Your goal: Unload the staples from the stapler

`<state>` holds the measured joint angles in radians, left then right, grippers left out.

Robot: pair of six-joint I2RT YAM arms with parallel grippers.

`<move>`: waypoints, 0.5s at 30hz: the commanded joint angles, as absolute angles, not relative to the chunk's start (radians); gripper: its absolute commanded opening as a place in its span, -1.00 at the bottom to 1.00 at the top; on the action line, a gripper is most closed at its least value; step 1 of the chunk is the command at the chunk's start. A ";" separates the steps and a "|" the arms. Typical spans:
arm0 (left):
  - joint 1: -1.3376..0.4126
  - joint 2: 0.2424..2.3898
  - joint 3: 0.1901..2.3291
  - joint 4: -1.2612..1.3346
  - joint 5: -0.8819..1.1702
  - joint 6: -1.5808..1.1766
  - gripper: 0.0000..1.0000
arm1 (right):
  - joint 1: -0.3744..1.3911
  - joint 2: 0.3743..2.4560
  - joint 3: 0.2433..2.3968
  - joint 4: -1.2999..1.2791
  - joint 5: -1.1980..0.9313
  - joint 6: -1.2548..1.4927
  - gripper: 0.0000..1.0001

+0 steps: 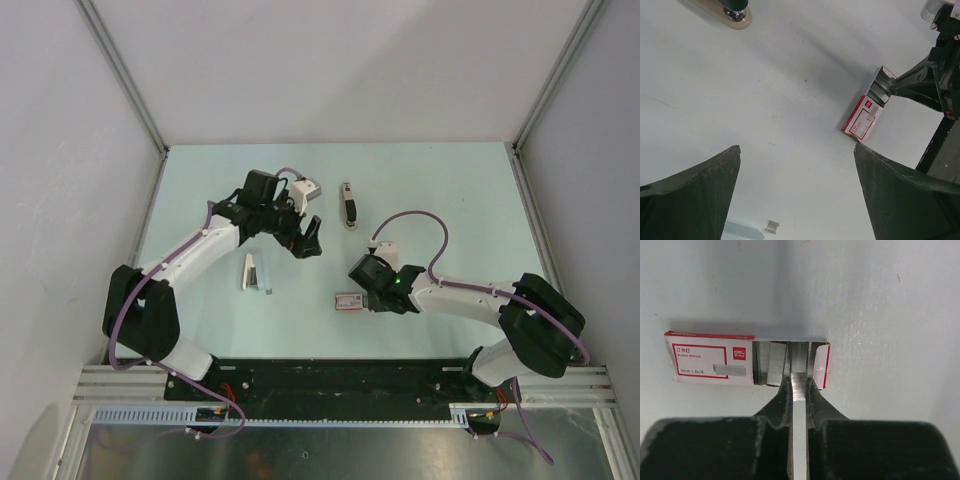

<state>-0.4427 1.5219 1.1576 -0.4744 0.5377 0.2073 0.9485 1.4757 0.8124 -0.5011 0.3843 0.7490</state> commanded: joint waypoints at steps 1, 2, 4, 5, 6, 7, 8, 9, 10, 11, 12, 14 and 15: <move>-0.451 1.479 1.187 -0.470 0.588 0.236 0.99 | 0.944 1.474 0.847 -0.511 0.404 0.751 -0.90; -0.452 1.479 1.187 -0.469 0.588 0.236 0.99 | 0.944 1.473 0.847 -0.510 0.403 0.750 -0.90; -0.453 1.478 1.187 -0.468 0.589 0.235 0.99 | 0.945 1.474 0.847 -0.508 0.401 0.749 -0.90; -0.453 1.477 1.187 -0.468 0.588 0.236 0.99 | 0.945 1.474 0.847 -0.509 0.402 0.749 -0.89; -0.453 1.476 1.187 -0.468 0.589 0.234 0.99 | 0.944 1.475 0.847 -0.509 0.402 0.749 -0.88; -0.453 1.476 1.187 -0.467 0.588 0.234 0.99 | 0.945 1.475 0.847 -0.508 0.402 0.750 -0.86; -0.453 1.475 1.188 -0.468 0.589 0.233 0.99 | 0.945 1.475 0.847 -0.508 0.401 0.750 -0.84; -0.453 1.475 1.188 -0.469 0.590 0.233 0.99 | 0.945 1.475 0.847 -0.507 0.400 0.749 -0.81; -0.453 1.476 1.189 -0.468 0.590 0.232 0.99 | 0.945 1.474 0.847 -0.508 0.399 0.749 -0.78; -0.453 1.475 1.190 -0.469 0.590 0.231 0.99 | 0.946 1.476 0.847 -0.508 0.399 0.749 -0.75; -0.453 1.474 1.190 -0.468 0.590 0.231 0.99 | 0.946 1.476 0.847 -0.508 0.399 0.749 -0.71; -0.453 1.473 1.190 -0.468 0.594 0.229 0.99 | 0.946 1.476 0.847 -0.507 0.398 0.749 -0.62; -0.453 1.473 1.190 -0.467 0.594 0.227 0.99 | 0.946 1.476 0.847 -0.507 0.397 0.747 -0.57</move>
<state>-0.4477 1.5219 1.1580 -0.4744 0.5529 0.2005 0.9470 1.4757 0.8124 -0.5037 0.3840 0.7479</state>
